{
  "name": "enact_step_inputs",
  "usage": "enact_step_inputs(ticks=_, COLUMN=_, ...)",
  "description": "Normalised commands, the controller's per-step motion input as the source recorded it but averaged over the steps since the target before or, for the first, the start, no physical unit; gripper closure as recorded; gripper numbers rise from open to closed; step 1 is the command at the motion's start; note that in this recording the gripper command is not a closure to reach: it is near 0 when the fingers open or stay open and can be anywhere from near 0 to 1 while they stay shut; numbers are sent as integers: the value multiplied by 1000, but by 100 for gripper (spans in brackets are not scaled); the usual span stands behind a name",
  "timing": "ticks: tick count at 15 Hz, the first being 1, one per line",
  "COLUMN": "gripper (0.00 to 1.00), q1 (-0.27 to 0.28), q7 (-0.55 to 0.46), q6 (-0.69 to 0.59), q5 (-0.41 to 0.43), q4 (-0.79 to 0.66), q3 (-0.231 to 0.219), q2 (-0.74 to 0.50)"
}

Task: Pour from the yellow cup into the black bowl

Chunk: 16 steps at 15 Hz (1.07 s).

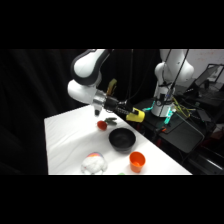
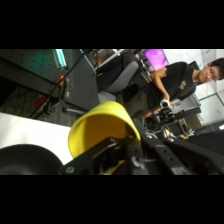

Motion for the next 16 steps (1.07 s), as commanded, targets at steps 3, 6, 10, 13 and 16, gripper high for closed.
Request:
enact_step_inputs(ticks=3, gripper=15, q1=-73, q7=193, q6=-366, q5=179, q4=384, q3=45, q2=225)
enact_step_inputs(ticks=6, gripper=14, q1=55, q7=159, q6=103, q5=-130, q4=165, q3=-19, q2=-60)
enact_step_inputs(ticks=10, gripper=14, q1=110, q7=148, q6=371, q5=-321, q4=-25, q3=-54, q2=-303)
enact_step_inputs(ticks=13, gripper=13, q1=104, q7=180, q6=406, q5=-266, q4=-83, q3=-43, q2=-359)
enact_step_inputs(ticks=16, gripper=13, q1=72, q7=167, q6=508, q5=-149, q4=-96, q3=-44, q2=-310)
